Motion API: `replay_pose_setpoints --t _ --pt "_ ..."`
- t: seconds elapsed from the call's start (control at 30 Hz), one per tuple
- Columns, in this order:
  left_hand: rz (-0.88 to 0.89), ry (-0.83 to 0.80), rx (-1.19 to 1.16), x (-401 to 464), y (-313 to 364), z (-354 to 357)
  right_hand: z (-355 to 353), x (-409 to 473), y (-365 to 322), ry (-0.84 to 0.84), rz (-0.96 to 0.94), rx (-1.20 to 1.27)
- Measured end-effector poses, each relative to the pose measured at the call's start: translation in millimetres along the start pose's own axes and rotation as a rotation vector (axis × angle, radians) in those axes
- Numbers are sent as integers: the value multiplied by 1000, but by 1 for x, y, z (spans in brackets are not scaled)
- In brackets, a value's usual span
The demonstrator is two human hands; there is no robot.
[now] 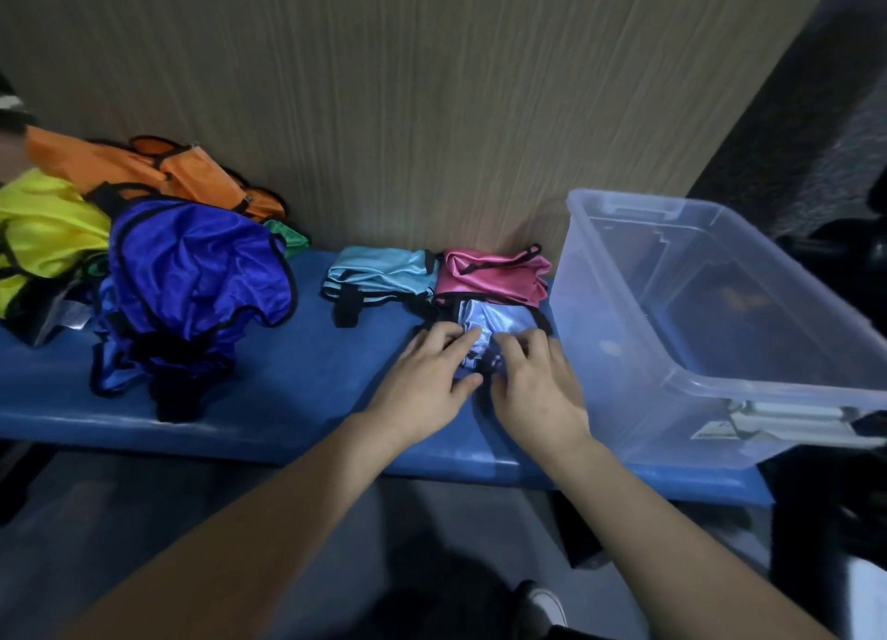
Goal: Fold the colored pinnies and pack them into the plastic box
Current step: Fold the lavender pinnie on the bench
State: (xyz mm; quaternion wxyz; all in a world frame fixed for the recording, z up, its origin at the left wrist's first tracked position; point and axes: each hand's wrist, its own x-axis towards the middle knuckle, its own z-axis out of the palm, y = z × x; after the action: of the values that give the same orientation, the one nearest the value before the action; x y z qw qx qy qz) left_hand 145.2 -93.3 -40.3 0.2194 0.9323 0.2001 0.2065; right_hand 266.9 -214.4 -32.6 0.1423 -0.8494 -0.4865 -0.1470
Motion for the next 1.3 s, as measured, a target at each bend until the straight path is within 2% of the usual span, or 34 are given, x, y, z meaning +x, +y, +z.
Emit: replay_pose_setpoints --t 0.3,0.53,0.63,0.83,1.07,1.17,1.23,1.3 --pt "-57 -67 -30 12 1 0 -2 4 -2 -97 19 -24" --pt "9 57 -46 -6 -1 -20 -17 2 -14 28 15 11" --pt "14 136 21 -18 -10 -34 -21 1 -23 92 -14 44" --pt "-116 198 156 -45 -50 -71 -26 10 -54 125 -86 189" --pt "-191 411 384 -99 -116 -133 -9 16 -106 6 -182 283" --pt "-275 477 493 -118 -138 -160 0 17 -129 -72 -211 293" --pt "-347 465 494 -126 -151 -172 4 17 -143 -100 -223 306" --pt "-426 445 391 -132 -160 -179 9 16 -156 -109 -241 317"
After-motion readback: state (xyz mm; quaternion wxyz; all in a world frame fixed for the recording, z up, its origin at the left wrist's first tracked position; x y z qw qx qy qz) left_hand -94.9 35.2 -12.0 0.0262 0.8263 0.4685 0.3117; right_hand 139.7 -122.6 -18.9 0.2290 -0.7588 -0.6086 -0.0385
